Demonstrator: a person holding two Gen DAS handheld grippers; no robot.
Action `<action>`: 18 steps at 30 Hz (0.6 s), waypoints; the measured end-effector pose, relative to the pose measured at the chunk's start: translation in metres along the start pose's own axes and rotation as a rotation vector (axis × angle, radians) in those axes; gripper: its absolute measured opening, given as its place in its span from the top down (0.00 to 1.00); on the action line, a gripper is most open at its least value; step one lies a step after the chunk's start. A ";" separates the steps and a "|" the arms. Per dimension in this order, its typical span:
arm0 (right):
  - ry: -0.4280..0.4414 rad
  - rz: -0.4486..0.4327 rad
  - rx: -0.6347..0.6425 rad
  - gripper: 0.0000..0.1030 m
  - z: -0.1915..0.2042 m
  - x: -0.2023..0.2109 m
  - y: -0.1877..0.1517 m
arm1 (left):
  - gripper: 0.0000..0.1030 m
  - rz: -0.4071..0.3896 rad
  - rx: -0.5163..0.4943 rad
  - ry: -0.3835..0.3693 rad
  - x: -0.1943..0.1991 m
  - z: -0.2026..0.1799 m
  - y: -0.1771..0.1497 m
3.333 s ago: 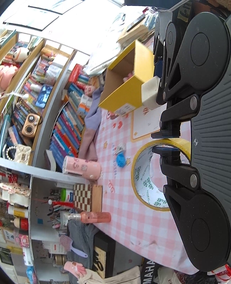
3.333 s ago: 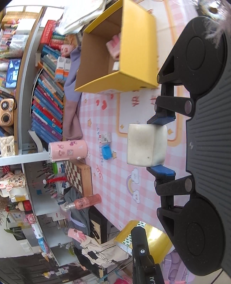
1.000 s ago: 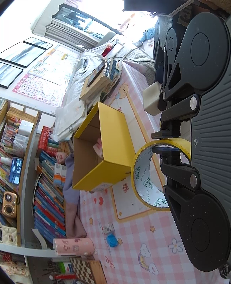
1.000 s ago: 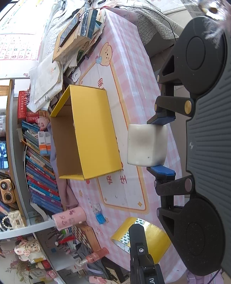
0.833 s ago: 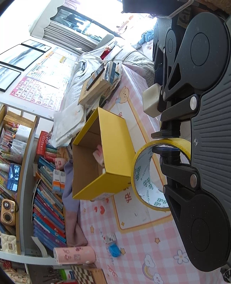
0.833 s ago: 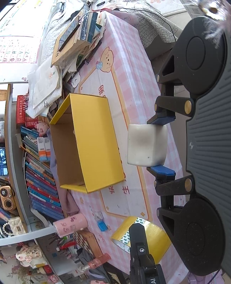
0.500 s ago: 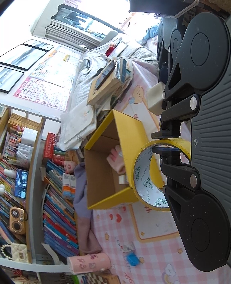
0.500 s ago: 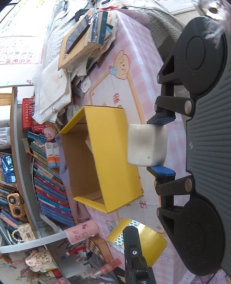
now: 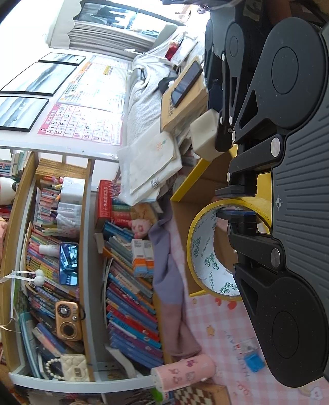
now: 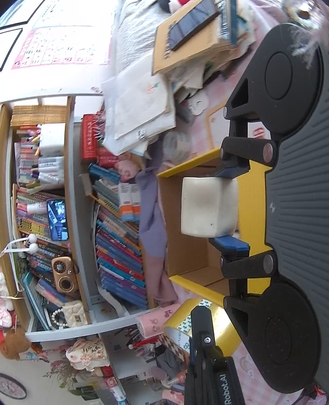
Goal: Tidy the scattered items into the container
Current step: 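Lift the tape roll and white block and carry both over the yellow box, then open the right tool to drop the white block while the left tool releases the tape roll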
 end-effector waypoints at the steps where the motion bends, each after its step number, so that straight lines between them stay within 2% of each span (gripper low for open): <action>1: 0.006 0.001 0.008 0.57 -0.002 -0.006 0.004 | 0.92 -0.001 -0.006 0.009 -0.006 0.000 0.002; 9: 0.044 0.071 0.074 0.57 -0.017 -0.054 0.005 | 0.92 0.029 -0.085 0.046 -0.053 -0.006 0.003; 18: 0.063 0.213 0.131 0.57 -0.037 -0.110 -0.014 | 0.91 0.118 -0.174 0.067 -0.096 -0.018 -0.020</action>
Point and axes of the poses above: each gripper's, at about its wrist camera, not at the fingertips, and x roughly against the way its jaws point, z to its left, y to its top, the point moved 9 cm from there along -x, roughly the way its jaws point, and after that the axes turned 15 degrees about y, right-handed, at the moved point
